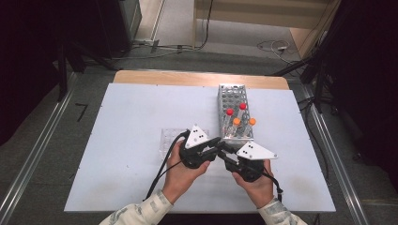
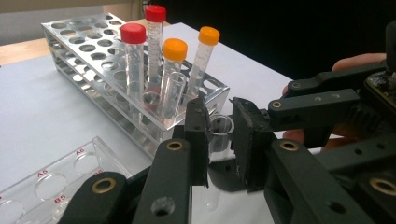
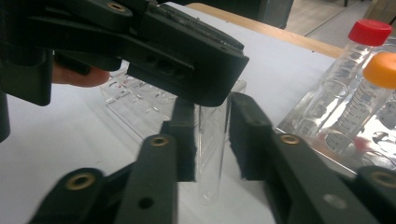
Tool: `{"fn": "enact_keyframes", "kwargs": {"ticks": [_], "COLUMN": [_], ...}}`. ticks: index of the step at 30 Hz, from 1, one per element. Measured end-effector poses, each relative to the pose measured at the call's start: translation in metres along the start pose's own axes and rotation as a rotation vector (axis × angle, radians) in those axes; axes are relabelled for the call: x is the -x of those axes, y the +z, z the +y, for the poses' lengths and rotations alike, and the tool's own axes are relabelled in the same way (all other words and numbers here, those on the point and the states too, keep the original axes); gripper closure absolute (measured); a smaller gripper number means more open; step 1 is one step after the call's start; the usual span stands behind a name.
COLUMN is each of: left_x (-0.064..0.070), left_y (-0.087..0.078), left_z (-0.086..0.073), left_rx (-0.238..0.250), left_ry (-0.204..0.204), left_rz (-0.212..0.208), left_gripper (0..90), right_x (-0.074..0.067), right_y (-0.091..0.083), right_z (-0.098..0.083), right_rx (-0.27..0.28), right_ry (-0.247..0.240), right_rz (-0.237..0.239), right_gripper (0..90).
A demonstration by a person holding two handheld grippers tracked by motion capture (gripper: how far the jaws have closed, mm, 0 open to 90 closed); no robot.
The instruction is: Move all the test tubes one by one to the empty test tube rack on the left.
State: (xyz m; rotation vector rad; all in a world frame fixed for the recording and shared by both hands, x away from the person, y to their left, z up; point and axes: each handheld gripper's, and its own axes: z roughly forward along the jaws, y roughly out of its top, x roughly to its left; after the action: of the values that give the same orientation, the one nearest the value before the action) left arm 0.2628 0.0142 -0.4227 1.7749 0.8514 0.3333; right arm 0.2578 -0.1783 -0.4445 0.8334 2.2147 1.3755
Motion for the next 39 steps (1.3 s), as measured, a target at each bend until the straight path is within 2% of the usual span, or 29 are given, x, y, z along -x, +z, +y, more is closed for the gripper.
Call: {"fn": "enact_keyframes", "kwargs": {"ticks": [1, 3, 5, 6, 10, 13, 20, 26, 29, 33, 39], "left_x": [0.0, -0.001, -0.003, -0.003, -0.005, -0.007, -0.016, -0.025, -0.03, -0.03, -0.028], "left_y": [-0.001, -0.003, -0.006, -0.008, -0.016, -0.024, -0.043, -0.054, -0.054, -0.049, -0.038], "left_z": [0.0, 0.001, 0.003, 0.004, 0.009, 0.013, 0.022, 0.021, 0.019, 0.016, 0.009], "left_rx": [0.003, 0.015, 0.028, 0.034, 0.063, 0.084, 0.115, 0.118, 0.115, 0.107, 0.075], "left_ry": [-0.003, -0.008, -0.011, -0.017, -0.023, -0.025, -0.042, -0.041, -0.041, -0.018, 0.006], "left_rz": [0.001, 0.0, -0.002, -0.003, -0.003, -0.002, 0.013, 0.058, 0.076, 0.108, 0.124], "left_gripper": [77.5, 77.6, 77.6, 77.6, 77.6, 77.6, 77.6, 77.6, 77.6, 77.6, 77.5], "right_x": [0.0, 0.0, 0.0, 0.002, 0.006, 0.008, 0.015, 0.018, 0.019, 0.02, 0.021], "right_y": [0.0, 0.0, -0.002, -0.005, -0.01, -0.014, -0.016, -0.016, -0.016, -0.016, -0.016], "right_z": [0.0, 0.0, -0.001, -0.002, -0.003, -0.005, -0.008, -0.009, -0.009, -0.009, -0.01], "right_rx": [0.0, 0.011, 0.013, 0.023, 0.034, 0.042, 0.041, 0.038, 0.037, 0.04, 0.037], "right_ry": [0.0, 0.016, 0.021, 0.04, 0.055, 0.059, 0.074, 0.079, 0.082, 0.082, 0.088], "right_rz": [0.0, 0.029, 0.034, 0.037, 0.048, 0.077, 0.062, 0.045, 0.039, 0.035, 0.03], "right_gripper": [59.6, 46.8, 44.2, 38.0, 34.3, 31.5, 30.1, 30.6, 30.6, 30.7, 30.8]}}
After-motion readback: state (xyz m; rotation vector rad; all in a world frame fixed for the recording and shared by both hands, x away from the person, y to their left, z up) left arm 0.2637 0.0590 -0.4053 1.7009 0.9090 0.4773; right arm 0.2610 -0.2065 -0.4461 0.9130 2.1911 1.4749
